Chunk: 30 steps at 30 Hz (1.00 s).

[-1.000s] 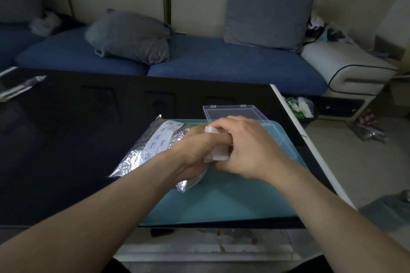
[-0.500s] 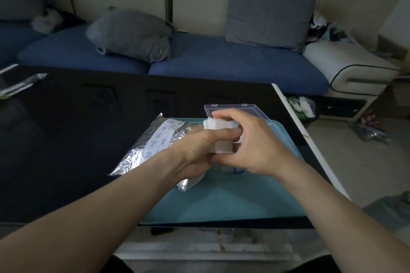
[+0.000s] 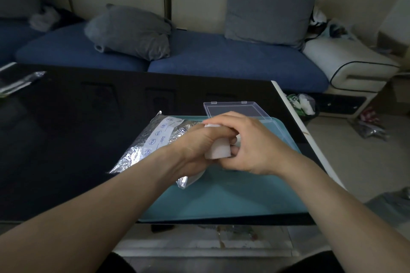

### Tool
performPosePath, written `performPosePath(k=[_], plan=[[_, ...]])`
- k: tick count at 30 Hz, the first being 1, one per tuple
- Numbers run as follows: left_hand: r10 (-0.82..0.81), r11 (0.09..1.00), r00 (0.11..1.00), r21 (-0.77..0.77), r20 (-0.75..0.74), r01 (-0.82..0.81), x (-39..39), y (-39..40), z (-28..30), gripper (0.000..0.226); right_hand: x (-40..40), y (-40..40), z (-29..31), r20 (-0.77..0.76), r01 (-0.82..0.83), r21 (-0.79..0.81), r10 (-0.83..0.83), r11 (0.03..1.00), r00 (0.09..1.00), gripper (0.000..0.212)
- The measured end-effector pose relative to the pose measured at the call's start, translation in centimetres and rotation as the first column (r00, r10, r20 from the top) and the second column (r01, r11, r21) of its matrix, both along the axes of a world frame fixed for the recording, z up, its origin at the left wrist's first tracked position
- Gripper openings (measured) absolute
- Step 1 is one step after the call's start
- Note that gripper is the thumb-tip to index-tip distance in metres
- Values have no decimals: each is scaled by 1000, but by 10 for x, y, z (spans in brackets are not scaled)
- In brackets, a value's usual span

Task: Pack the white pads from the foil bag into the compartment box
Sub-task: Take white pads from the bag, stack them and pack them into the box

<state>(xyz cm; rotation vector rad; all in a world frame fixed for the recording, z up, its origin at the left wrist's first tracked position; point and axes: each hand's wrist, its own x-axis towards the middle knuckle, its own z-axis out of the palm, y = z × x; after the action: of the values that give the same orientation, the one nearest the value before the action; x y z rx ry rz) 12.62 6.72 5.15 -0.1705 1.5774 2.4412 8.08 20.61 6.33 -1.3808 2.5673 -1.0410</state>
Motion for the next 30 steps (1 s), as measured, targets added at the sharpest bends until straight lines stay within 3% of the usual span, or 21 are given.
performPosePath(k=[3, 5, 8, 11, 13, 16, 18, 20, 22, 24, 25, 27, 30], plan=[[24, 999, 999, -23, 49, -23, -1, -3, 0, 8, 1, 1, 0, 15, 31, 100, -33, 995, 999, 92], [21, 992, 999, -126, 40, -15, -2, -3, -4, 7, 1, 2, 2, 49, 32, 132, -39, 991, 998, 93], [-49, 934, 998, -353, 26, 55, -2, -6, -14, 9, -1, 13, 9, 199, -34, 183, -3, 983, 980, 75], [-200, 842, 979, -507, 28, 186, 1, -7, -19, 10, -8, 22, 10, 305, -7, 136, -35, 991, 952, 45], [-235, 814, 971, -537, 43, 221, 4, -5, -20, 19, -13, 23, 7, 321, 18, 102, -51, 995, 946, 31], [-275, 801, 959, -535, 70, 269, 5, 1, -22, 56, -20, 28, 0, 371, -30, 122, -18, 992, 928, 33], [-271, 810, 961, -528, 49, 255, 3, 3, -24, 64, -24, 32, -2, 397, -71, 114, 20, 991, 918, 27], [-265, 824, 964, -515, 21, 238, 1, 4, -25, 61, -26, 36, -2, 469, -109, 55, 71, 993, 880, 22], [-255, 827, 967, -522, -18, 209, -1, 6, -25, 58, -28, 38, -3, 550, -65, -120, 121, 991, 826, 23], [-215, 804, 975, -577, -55, 144, -2, 8, -25, 53, -37, 40, -6, 651, 185, -369, 111, 911, 751, 27], [-188, 765, 979, -638, -84, 92, -2, 9, -24, 50, -43, 41, -9, 697, 339, -449, 86, 827, 712, 24], [-162, 600, 963, -797, -215, -77, -4, 11, -23, 44, -58, 42, -18, 738, 562, -471, -45, 680, 673, 18], [-326, 329, 872, -909, -365, -258, -7, 13, -28, 33, -75, 41, -44, 702, 693, -343, -317, 634, 638, 25]])
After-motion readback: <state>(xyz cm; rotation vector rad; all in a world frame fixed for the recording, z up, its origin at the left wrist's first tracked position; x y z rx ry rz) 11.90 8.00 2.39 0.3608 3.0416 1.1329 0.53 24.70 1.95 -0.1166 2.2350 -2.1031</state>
